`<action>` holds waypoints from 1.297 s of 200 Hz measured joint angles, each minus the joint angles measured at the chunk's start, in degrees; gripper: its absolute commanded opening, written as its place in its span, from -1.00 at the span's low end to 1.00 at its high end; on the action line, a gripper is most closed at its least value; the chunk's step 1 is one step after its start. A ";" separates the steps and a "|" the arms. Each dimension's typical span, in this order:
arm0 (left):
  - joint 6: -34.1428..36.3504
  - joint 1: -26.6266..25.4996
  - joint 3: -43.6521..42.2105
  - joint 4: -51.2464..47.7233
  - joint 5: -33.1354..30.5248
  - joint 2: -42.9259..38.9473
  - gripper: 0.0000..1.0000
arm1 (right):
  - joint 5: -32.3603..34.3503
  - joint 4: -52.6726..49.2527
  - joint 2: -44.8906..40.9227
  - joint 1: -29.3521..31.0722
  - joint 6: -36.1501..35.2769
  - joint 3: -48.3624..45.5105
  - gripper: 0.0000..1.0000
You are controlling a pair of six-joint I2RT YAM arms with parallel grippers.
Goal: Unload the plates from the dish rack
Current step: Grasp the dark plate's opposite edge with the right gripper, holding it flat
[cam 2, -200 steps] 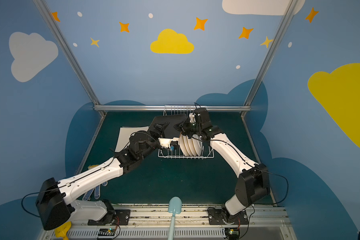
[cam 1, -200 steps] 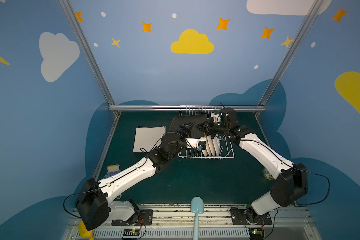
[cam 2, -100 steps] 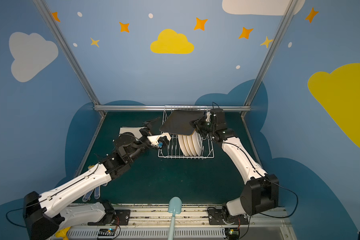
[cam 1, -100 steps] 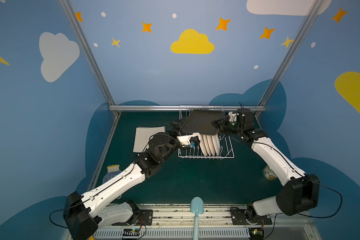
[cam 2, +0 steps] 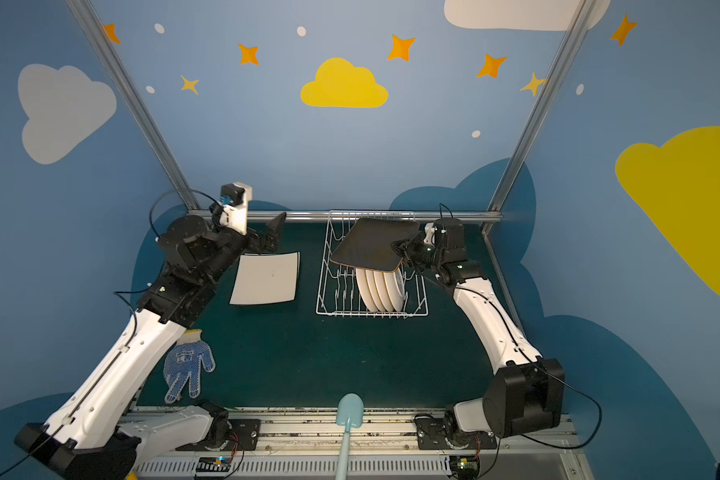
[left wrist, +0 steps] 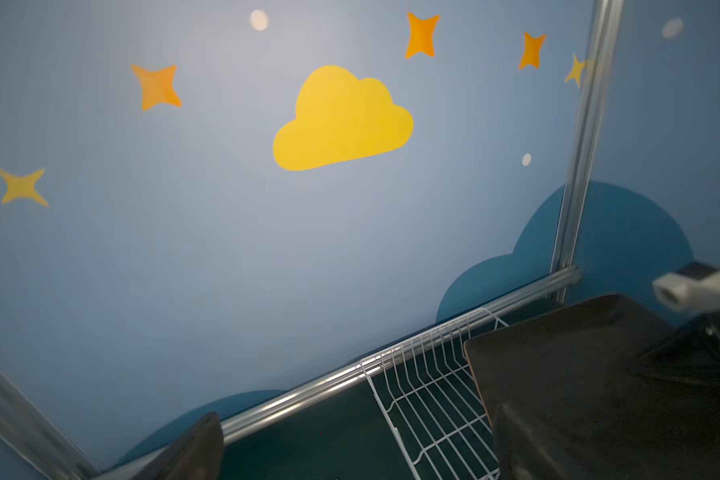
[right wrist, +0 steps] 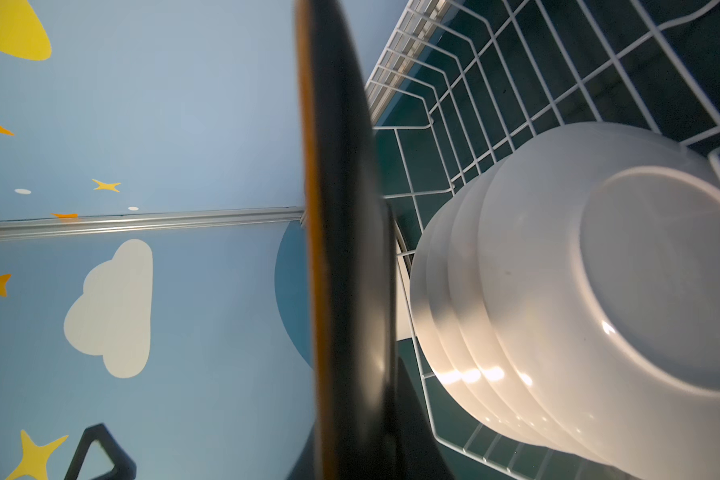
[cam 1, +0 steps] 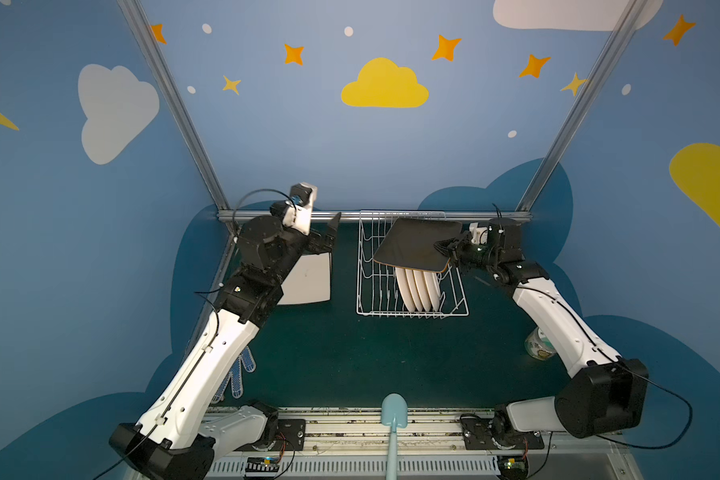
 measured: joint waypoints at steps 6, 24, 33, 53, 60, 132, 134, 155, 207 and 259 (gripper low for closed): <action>-3.06 1.64 1.53 -1.60 1.70 0.70 0.99 | -0.52 0.24 0.00 0.00 -0.20 0.00 -1.00; -11.34 5.03 4.79 -5.68 7.06 3.04 0.99 | -1.90 0.57 0.00 0.00 -0.63 0.00 -1.00; -15.76 6.49 5.77 -7.30 10.21 4.46 0.99 | -2.45 0.74 0.00 0.00 -0.83 0.00 -1.00; -25.05 9.55 6.16 -9.33 17.31 7.48 0.99 | -3.76 1.64 0.00 0.00 -1.25 -0.28 -1.00; -28.24 10.45 6.01 -9.73 19.61 8.57 0.99 | -4.35 2.21 0.00 -0.02 -1.25 -0.48 -1.00; -48.09 11.69 -0.02 -4.33 38.56 16.63 0.99 | -9.99 6.25 0.74 0.00 -1.64 -0.74 -1.00; -48.52 11.61 -0.17 -3.98 38.93 16.92 0.99 | -10.10 6.32 0.83 0.02 -1.64 -0.74 -1.00; -51.76 10.73 -0.94 -1.73 41.99 19.56 0.99 | -11.21 6.49 1.81 0.17 -1.64 -0.72 -1.00; -55.34 6.34 0.24 2.14 48.57 24.65 0.95 | -12.44 6.45 3.19 1.49 -1.90 -0.28 -1.00; -58.10 3.54 0.55 6.25 53.68 28.81 0.89 | -14.01 6.84 4.28 2.62 -2.43 0.90 -1.00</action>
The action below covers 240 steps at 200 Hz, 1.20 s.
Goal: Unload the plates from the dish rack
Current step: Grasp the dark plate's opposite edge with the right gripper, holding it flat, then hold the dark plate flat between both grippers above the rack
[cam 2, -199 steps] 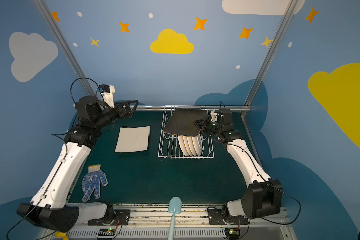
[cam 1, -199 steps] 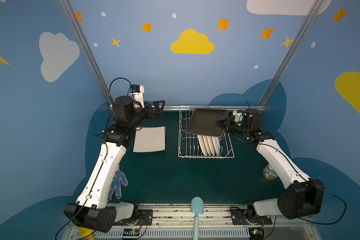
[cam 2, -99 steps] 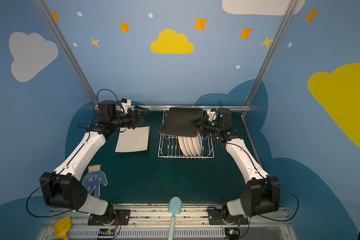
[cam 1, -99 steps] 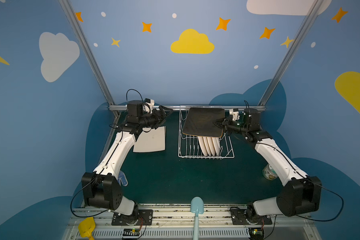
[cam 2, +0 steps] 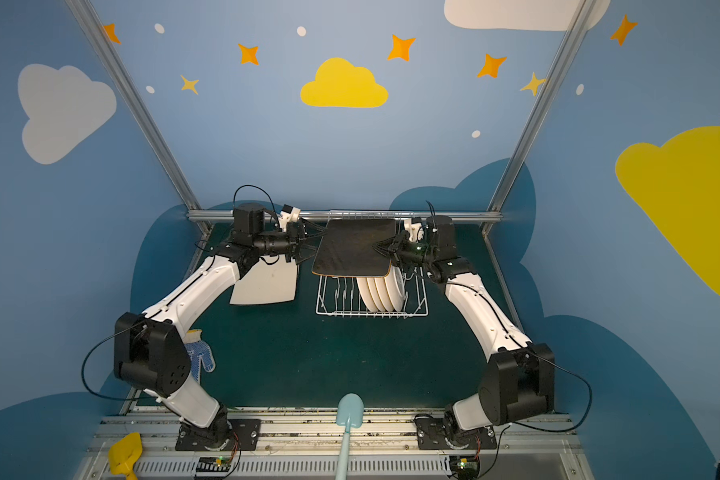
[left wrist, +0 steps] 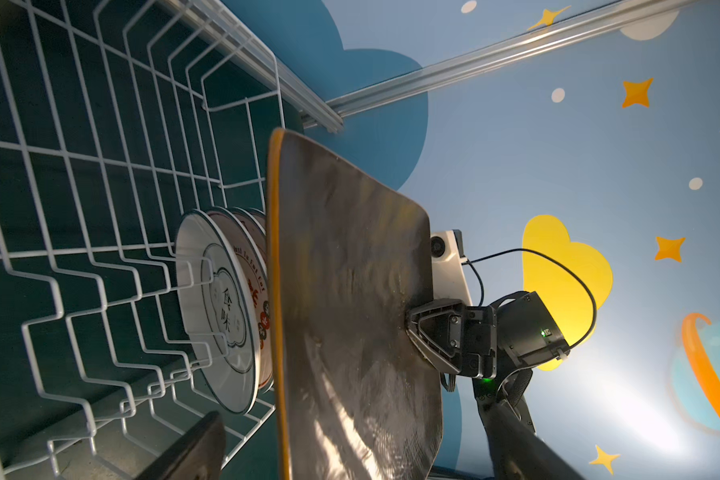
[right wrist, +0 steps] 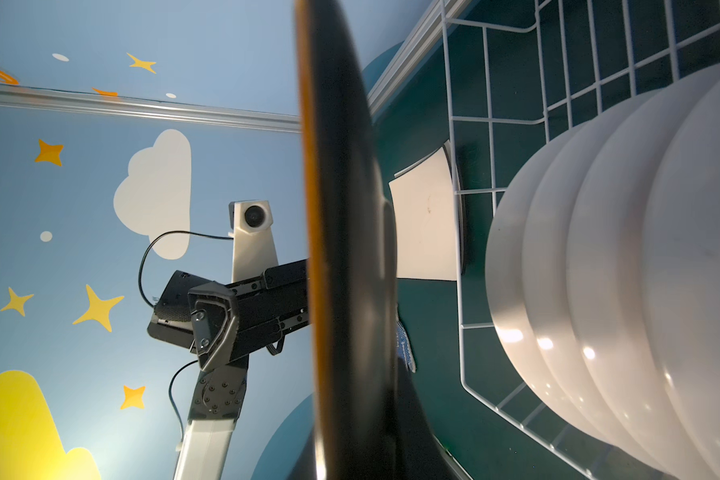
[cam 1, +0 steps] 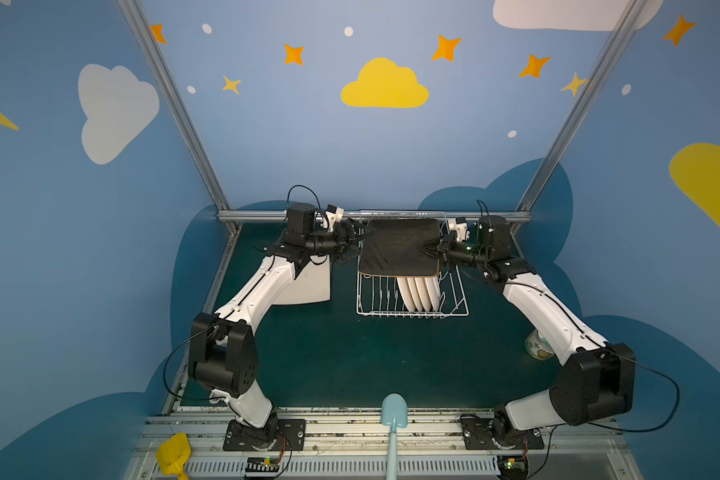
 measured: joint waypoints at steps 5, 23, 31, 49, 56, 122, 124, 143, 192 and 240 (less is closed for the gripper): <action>-0.20 -0.20 0.04 0.26 0.39 0.35 0.87 | -0.13 0.07 0.09 0.13 -0.13 0.04 -1.00; -0.96 -0.81 0.31 0.94 1.70 1.84 0.72 | -0.52 0.07 0.24 0.31 -0.37 0.09 -1.00; -1.33 -1.03 0.33 1.14 2.16 2.27 0.62 | -0.59 0.09 0.37 0.44 -0.46 0.09 -1.00; -1.90 -1.44 0.33 1.60 3.34 2.99 0.46 | -0.74 0.07 0.66 0.48 -0.59 0.09 -1.00; -2.14 -1.57 0.33 1.75 3.80 3.06 0.41 | -0.74 0.07 0.76 0.48 -0.70 0.09 -1.00; -2.64 -2.71 0.94 3.45 7.23 4.24 -0.15 | -1.40 1.42 1.01 0.52 -0.92 0.09 -1.00; -2.82 -2.75 0.94 3.45 7.32 4.37 -0.16 | -1.42 1.49 1.01 0.52 -0.94 0.09 -1.00; -2.73 -3.34 1.22 3.91 8.79 5.51 -0.21 | -1.42 2.10 1.01 0.61 -1.38 0.09 -1.00; -3.17 -3.08 2.01 3.78 9.75 6.32 -0.62 | -1.53 3.54 1.01 0.48 -1.86 0.09 -1.00; -4.63 -2.62 2.43 4.87 11.45 6.43 -0.94 | -2.51 4.76 1.01 0.17 -1.07 0.09 -0.95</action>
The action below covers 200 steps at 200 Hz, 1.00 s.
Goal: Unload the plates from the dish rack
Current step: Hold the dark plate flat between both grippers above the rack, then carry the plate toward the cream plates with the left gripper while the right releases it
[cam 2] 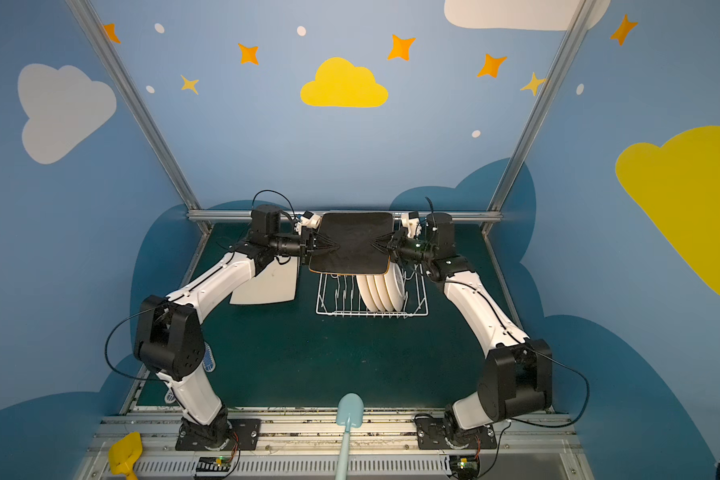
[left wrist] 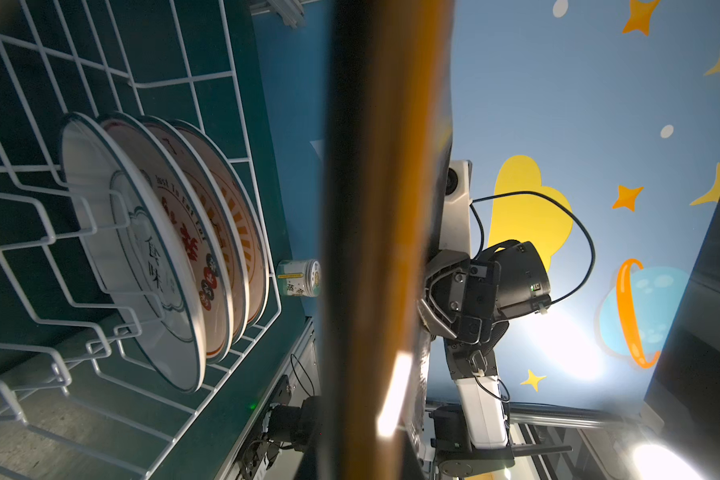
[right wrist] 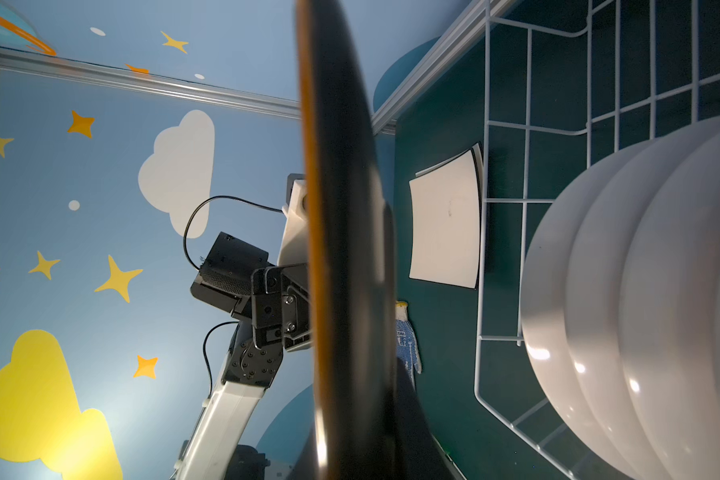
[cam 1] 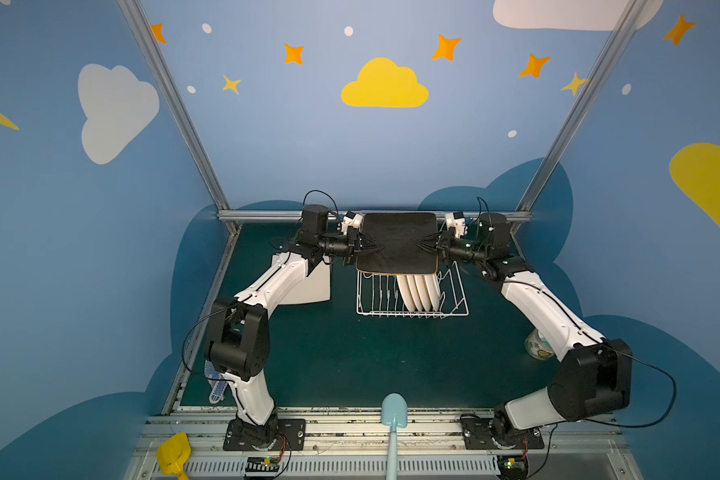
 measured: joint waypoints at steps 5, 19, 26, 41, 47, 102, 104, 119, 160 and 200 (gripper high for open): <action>-0.04 0.00 0.00 0.00 0.02 0.00 -0.94 | -0.02 0.00 0.00 0.00 0.00 0.00 -0.87; -0.13 0.00 0.00 0.15 0.04 0.00 -0.94 | -0.04 0.02 0.00 0.00 -0.02 0.00 -0.65; -0.24 0.00 0.00 0.22 0.07 0.00 -0.94 | -0.04 0.04 0.00 -0.02 -0.04 0.00 -0.52; -0.07 -0.04 0.13 1.01 0.07 -0.02 -0.94 | 0.52 -0.57 0.00 0.02 -1.05 -0.02 -0.33; 0.02 -0.09 0.24 1.18 0.02 -0.02 -0.94 | 0.85 -0.96 0.00 0.02 -1.31 -0.02 -0.25; 0.20 -0.44 0.28 0.37 -1.27 -0.02 -0.94 | 2.36 -1.14 -2.25 0.33 -6.60 0.00 0.65; 0.28 -0.44 0.28 0.35 -1.25 -0.02 -0.94 | 2.40 -1.18 -2.34 0.35 -6.71 0.02 0.66; 0.83 -0.35 0.28 -0.15 -1.25 -0.02 -0.94 | 3.30 -3.39 -2.93 0.35 -9.05 0.66 0.73; 5.20 1.57 0.68 -5.03 -1.18 -0.74 -0.94 | 8.07 -12.55 -5.49 0.79 -19.41 2.91 0.77; 14.21 5.90 4.48 -17.73 -4.70 -2.49 -0.94 | 12.87 -16.63 -11.19 1.57 -30.27 2.91 0.78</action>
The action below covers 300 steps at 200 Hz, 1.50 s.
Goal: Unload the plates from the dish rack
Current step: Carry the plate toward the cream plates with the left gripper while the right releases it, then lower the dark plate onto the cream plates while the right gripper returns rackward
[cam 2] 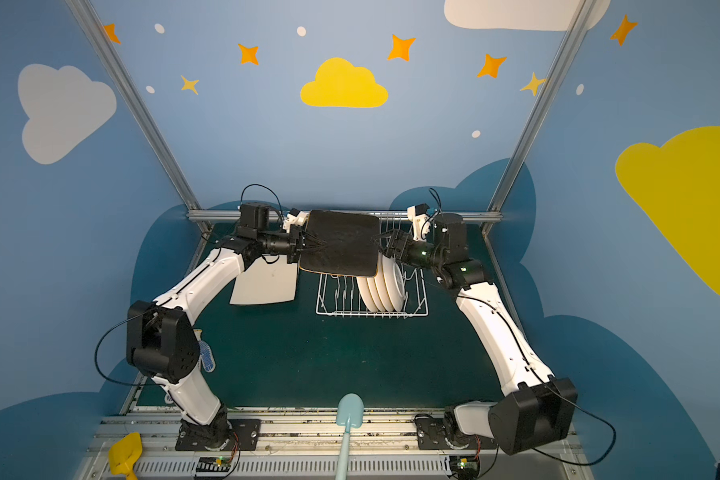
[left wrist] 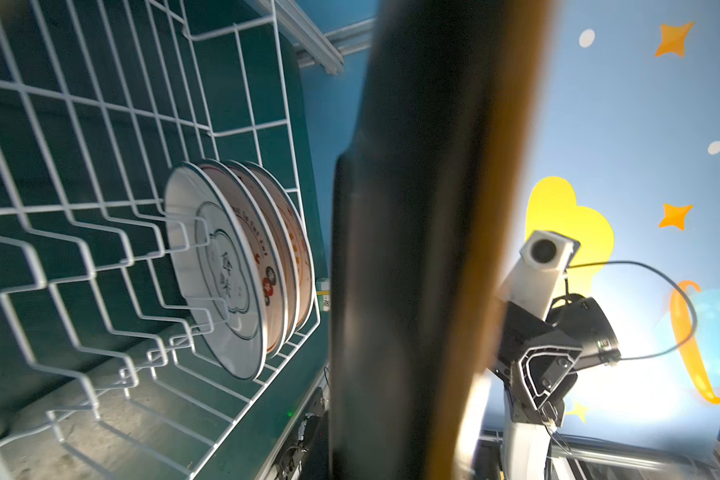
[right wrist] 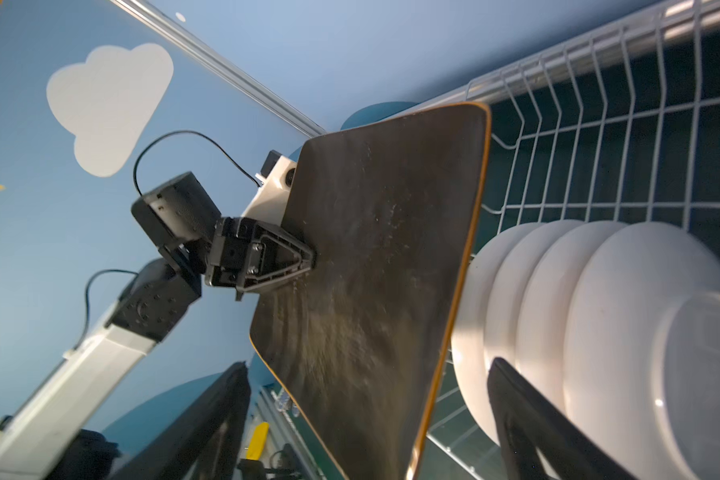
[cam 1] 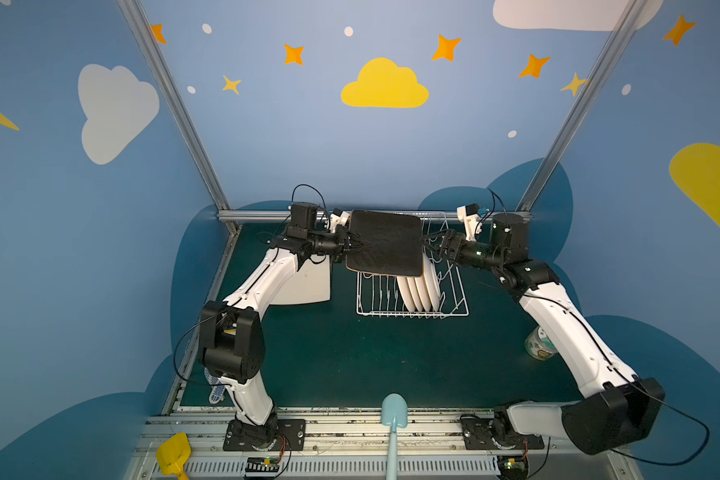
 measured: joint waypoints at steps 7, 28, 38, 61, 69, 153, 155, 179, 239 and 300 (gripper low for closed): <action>2.36 1.03 1.46 -3.21 -0.59 -0.24 -0.94 | 0.92 -0.24 -0.83 0.42 -1.84 0.00 0.78; 10.05 3.80 6.45 -13.38 -2.95 -1.31 -0.94 | 4.07 -1.49 -3.08 2.64 -8.48 0.00 0.78; 13.81 5.31 8.83 -17.94 -3.96 -2.23 -0.94 | 5.33 -2.12 -3.78 3.72 -11.45 0.00 0.78; 20.92 8.66 12.92 -26.10 -5.05 -4.44 -0.94 | 8.41 -3.08 -4.55 6.21 -17.79 0.00 0.78; 23.32 9.77 14.27 -28.81 -5.49 -5.03 -0.94 | 9.38 -3.23 -4.61 7.13 -19.56 0.00 0.78; 42.32 17.16 18.36 -47.67 -10.25 -4.59 -0.94 | 14.45 -3.72 -3.28 17.66 -32.57 0.00 0.79; 42.53 17.42 18.36 -47.82 -10.27 -4.46 -0.94 | 14.51 -3.74 -3.17 17.92 -32.65 0.00 0.79; 44.87 20.17 18.32 -48.52 -10.60 -2.60 -0.94 | 16.28 -3.85 -1.33 20.68 -34.58 0.00 0.79; 49.40 24.92 16.68 -48.15 -12.81 3.82 -0.94 | 18.95 -4.31 1.14 24.55 -36.83 1.18 0.79; 52.78 26.58 15.89 -47.39 -14.34 10.69 -0.94 | 19.39 -4.96 2.49 25.05 -37.81 2.82 0.79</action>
